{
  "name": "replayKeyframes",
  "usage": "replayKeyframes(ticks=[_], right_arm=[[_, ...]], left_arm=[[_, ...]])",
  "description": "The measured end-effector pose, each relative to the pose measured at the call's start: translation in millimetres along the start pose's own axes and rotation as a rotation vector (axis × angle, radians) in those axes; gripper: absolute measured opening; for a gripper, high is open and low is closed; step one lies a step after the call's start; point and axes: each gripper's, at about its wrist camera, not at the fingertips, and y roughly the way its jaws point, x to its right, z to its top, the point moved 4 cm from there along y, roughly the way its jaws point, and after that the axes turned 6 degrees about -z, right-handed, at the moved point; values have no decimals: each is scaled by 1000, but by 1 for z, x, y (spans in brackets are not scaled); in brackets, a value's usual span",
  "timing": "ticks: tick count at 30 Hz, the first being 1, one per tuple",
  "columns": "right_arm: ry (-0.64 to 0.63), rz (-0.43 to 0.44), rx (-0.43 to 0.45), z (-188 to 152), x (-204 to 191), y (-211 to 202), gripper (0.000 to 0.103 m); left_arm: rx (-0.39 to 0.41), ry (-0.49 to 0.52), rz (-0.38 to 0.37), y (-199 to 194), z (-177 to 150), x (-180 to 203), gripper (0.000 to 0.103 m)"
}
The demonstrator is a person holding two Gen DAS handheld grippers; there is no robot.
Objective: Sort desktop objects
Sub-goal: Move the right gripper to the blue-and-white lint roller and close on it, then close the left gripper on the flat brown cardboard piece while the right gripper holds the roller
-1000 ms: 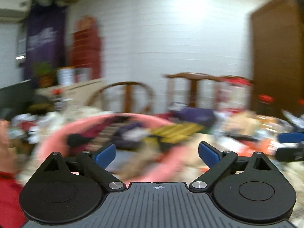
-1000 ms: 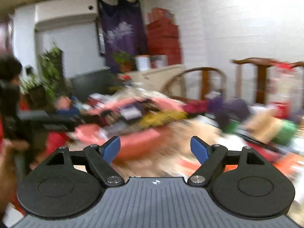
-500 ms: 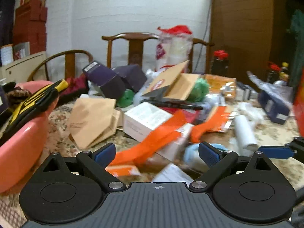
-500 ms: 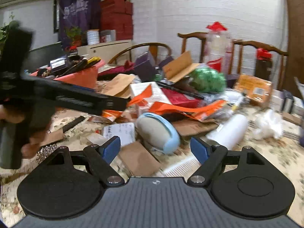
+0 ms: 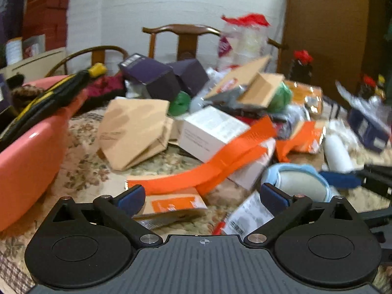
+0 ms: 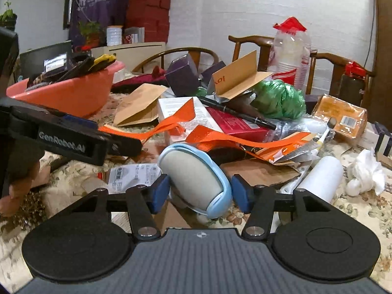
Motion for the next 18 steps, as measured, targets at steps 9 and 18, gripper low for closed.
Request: replayKeyframes(ticks=[9, 18], right_arm=[[167, 96, -54, -2, 16, 11, 62], [188, 50, -84, -8, 28, -26, 59]], left_arm=[[22, 33, 42, 2, -1, -2, 103], [21, 14, -7, 1, -1, -4, 103]])
